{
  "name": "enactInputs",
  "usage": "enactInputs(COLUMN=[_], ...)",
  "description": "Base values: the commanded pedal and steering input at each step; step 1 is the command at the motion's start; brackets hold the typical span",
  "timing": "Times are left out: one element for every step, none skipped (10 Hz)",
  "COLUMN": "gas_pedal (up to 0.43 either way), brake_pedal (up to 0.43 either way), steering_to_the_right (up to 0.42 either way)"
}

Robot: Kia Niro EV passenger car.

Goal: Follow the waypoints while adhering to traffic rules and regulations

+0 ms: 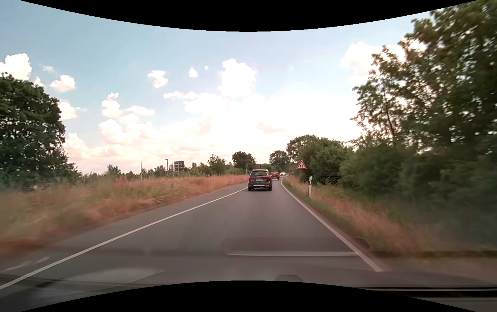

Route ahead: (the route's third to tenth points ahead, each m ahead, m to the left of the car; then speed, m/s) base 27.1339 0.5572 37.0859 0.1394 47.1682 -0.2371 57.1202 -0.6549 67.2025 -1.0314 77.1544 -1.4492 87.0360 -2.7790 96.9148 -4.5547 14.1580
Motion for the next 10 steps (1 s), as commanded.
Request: enactInputs(gas_pedal=[0.0,0.0,0.0,0.0,0.0,0.0,0.0,0.0,0.0,0.0], brake_pedal=[0.0,0.0,0.0,0.0,0.0,0.0,0.0,0.0,0.0,0.0], steering_to_the_right=[0.0,0.0,0.0,0.0,0.0,0.001,0.002,0.002,0.001,0.002])
